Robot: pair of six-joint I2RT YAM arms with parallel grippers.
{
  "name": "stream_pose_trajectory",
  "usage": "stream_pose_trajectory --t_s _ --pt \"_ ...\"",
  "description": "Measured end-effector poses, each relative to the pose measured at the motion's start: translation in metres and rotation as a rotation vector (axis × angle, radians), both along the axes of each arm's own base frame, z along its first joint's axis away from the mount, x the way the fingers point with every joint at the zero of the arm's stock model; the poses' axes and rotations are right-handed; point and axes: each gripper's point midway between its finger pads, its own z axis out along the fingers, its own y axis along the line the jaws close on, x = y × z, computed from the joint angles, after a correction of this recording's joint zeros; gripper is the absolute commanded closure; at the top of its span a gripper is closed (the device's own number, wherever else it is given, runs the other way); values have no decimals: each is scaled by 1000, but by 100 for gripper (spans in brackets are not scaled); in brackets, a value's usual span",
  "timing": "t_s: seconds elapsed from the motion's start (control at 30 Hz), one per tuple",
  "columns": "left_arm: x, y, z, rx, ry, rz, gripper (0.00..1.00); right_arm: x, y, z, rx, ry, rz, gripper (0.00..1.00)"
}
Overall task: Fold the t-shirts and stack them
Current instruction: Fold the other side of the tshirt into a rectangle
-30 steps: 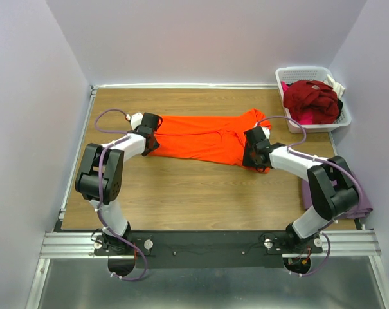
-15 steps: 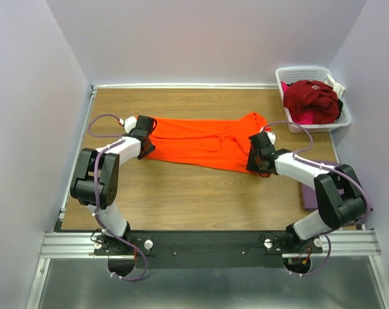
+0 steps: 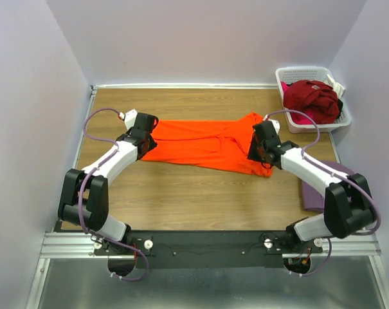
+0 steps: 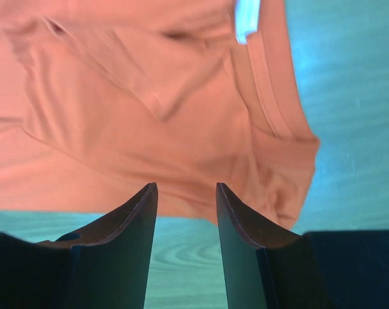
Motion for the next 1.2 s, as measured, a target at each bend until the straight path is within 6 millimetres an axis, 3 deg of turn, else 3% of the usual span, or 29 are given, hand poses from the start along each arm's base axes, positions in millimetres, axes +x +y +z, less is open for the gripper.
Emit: stream_pose_trajectory --t_s 0.13,0.3,0.43,0.8,1.2 --pt "4 0 4 11 -11 -6 60 20 6 -1 -12 0 5 50" --pt "5 1 -1 24 6 -14 60 29 9 -29 -47 58 17 50" --pt "5 1 -4 30 14 -19 60 38 13 -39 -55 73 20 50" --pt "4 1 -12 45 39 -28 60 51 17 -50 -55 63 18 51" --pt "4 2 -16 50 50 -31 60 61 19 -46 -59 38 8 65"
